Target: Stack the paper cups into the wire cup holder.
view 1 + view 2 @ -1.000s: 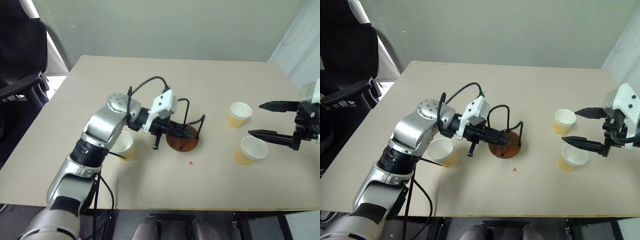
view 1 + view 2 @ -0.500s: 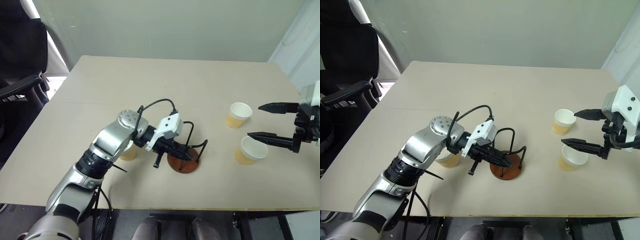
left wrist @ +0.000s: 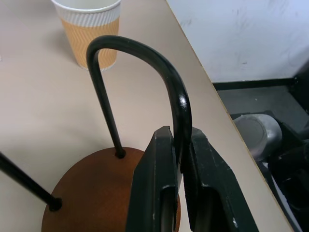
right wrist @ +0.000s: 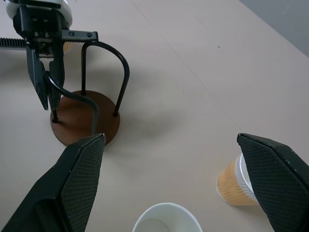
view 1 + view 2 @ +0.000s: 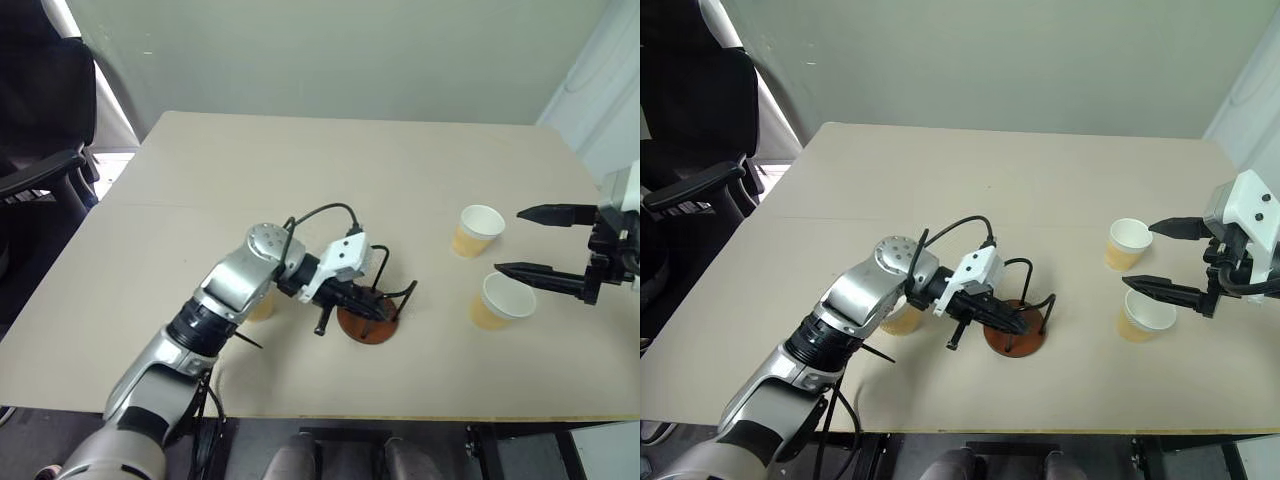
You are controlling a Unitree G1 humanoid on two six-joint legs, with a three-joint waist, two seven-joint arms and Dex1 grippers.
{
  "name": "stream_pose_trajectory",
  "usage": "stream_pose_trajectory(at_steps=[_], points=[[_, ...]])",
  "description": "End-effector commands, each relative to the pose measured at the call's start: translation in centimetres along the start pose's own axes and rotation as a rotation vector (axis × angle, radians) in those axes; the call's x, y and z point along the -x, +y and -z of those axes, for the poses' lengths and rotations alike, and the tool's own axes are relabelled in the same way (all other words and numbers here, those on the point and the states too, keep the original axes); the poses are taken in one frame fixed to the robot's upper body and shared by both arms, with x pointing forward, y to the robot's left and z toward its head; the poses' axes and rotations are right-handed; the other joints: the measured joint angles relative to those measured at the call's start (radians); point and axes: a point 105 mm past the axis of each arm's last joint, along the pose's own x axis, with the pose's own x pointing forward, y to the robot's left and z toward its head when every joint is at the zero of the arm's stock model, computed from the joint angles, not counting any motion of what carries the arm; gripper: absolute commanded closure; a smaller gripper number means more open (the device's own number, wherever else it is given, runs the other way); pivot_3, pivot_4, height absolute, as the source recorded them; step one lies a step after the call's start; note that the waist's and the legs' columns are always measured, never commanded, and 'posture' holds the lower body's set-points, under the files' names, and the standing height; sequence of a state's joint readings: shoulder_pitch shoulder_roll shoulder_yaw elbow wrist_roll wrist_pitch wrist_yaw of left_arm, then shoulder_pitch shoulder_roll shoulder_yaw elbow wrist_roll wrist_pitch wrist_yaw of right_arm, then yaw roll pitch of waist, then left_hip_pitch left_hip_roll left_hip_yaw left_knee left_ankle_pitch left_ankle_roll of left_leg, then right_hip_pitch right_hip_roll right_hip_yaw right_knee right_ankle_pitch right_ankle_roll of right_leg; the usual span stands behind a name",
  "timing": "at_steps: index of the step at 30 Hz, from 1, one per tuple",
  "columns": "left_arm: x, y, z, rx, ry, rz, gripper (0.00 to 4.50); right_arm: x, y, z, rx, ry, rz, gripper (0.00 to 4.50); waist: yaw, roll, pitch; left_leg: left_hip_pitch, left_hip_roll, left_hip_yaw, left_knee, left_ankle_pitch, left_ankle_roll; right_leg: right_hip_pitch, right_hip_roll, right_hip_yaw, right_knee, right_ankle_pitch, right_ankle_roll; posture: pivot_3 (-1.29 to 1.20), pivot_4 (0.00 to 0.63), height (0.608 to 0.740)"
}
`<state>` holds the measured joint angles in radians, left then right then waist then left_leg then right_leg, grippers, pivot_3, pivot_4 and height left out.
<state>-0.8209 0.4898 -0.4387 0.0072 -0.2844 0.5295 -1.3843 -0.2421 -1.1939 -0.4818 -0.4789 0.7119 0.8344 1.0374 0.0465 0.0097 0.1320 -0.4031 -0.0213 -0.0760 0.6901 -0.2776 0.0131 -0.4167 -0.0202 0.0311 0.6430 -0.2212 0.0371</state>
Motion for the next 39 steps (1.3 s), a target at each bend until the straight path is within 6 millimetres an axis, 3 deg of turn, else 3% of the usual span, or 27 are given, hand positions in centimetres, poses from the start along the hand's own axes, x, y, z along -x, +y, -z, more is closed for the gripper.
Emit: stream_pose_trajectory(at_steps=[1,4,13,28,39], points=[[-0.5,0.1,0.1,-0.006,0.001,0.005,4.2,0.5,-0.1,-0.8,0.044,-0.015,0.026,0.0,0.0,0.0,0.0,0.0,0.0,0.0,0.001,0.0,0.0,0.0,0.0,0.0,0.0,0.0,0.0,0.0,0.15,0.74],[-0.7,0.1,-0.3,0.006,-0.024,0.013,3.31,0.5,-0.1,-0.8,0.046,-0.011,0.029,0.0,0.0,0.0,0.0,0.0,0.0,0.0,0.004,-0.001,0.001,0.001,0.0,0.0,0.001,0.0,0.001,0.0,0.15,0.74],[-0.6,0.6,0.1,-0.03,0.004,-0.008,0.03,0.5,-0.3,-0.8,0.049,-0.01,0.034,0.0,-0.001,0.0,0.0,-0.001,0.0,0.0,0.007,-0.002,0.003,0.002,0.0,0.0,0.001,0.001,0.002,0.0,0.15,0.74],[0.0,-0.4,-0.1,-0.09,0.047,-0.019,0.01,0.3,-0.3,-0.7,0.051,-0.01,0.027,0.0,-0.001,0.0,0.0,-0.001,0.0,0.0,0.007,-0.002,0.003,0.002,0.0,0.0,0.001,0.0,0.002,0.0,0.15,0.74],[2.5,1.9,-1.7,-0.182,0.058,-0.186,0.01,0.2,-0.8,-0.8,0.066,-0.013,0.04,0.0,0.0,0.0,0.0,-0.001,0.0,0.0,0.008,-0.002,0.003,0.002,0.0,0.0,0.001,0.0,0.002,0.0,0.15,0.74]])
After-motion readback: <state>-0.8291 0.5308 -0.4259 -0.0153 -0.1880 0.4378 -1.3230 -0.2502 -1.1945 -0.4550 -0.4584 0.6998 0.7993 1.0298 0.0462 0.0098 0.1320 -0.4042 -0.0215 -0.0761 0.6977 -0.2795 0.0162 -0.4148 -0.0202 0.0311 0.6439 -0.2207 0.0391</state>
